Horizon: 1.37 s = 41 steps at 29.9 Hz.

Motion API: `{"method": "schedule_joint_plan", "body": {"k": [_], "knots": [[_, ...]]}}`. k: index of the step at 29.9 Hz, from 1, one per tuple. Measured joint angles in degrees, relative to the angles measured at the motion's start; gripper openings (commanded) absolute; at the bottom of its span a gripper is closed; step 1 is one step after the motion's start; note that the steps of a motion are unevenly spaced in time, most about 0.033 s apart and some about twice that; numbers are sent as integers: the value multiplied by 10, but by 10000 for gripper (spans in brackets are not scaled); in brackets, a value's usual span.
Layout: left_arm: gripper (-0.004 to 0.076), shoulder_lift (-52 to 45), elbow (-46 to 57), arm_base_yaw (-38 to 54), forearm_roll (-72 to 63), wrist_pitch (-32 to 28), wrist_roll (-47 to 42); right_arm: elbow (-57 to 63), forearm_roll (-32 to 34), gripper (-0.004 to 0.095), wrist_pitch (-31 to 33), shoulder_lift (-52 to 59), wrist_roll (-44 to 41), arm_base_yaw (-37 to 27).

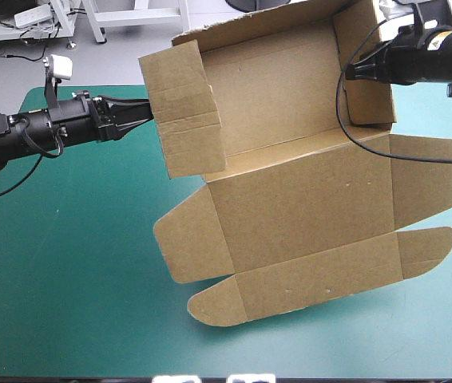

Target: Fold the box

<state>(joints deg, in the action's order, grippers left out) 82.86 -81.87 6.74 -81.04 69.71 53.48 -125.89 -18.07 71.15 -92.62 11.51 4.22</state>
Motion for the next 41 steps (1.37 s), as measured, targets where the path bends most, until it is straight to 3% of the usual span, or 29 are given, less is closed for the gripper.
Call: {"method": "schedule_joint_plan", "body": {"k": [11, 26, 35, 41], "knots": [[259, 0, 0, 0, 0, 1, -5, 0, -1, -23, -1, -16, 0, 0], [259, 0, 0, 0, -1, 2, -7, 21, -51, -18, -2, -16, -2, 1], [258, 0, -1, 0, 41, 3, -9, 77, -48, -17, -36, -17, -20, 58], [245, 0, -1, 0, 95, -21, -19, 94, -10, -18, -54, -18, -45, 96]]}}
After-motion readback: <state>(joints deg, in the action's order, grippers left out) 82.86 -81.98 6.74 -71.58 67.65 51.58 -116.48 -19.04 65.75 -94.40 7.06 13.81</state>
